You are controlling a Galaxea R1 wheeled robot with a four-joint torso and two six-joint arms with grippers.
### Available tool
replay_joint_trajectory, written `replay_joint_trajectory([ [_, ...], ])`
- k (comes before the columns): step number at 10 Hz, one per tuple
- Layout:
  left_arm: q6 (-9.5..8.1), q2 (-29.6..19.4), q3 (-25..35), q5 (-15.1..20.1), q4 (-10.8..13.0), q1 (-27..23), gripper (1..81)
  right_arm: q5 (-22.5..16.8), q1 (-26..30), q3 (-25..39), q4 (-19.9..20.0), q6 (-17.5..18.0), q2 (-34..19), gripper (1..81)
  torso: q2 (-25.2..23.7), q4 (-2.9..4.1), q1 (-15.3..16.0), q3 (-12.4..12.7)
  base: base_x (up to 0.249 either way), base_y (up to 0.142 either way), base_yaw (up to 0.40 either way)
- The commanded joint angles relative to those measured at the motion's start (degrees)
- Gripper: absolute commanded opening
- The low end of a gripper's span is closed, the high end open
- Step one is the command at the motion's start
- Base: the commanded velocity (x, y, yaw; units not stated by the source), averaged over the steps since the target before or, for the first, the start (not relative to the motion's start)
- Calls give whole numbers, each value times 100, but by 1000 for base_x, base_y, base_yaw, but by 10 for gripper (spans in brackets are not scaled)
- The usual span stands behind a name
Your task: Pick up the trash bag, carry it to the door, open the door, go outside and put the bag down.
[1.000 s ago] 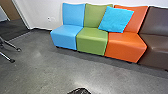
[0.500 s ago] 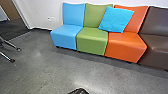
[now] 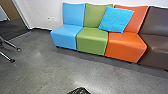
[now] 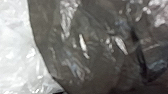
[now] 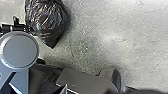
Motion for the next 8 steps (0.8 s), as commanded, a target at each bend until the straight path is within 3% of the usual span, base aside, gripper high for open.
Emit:
replay_joint_trajectory([
  [1,-21,-21,-64,264,67,-556,811,-309,328,140,109,10,-358,811,0,0,0,0,0,0,0],
  [5,-21,-57,-82,264,102,-591,811,-309,294,158,109,10,-340,811,0,0,0,0,0,0,0],
  [6,-21,-39,-82,264,120,-583,10,-309,294,158,100,10,-323,811,0,0,0,0,0,0,0],
  [8,-38,-4,-82,264,120,-573,10,-309,268,140,100,10,-332,811,0,0,0,0,0,0,0],
])
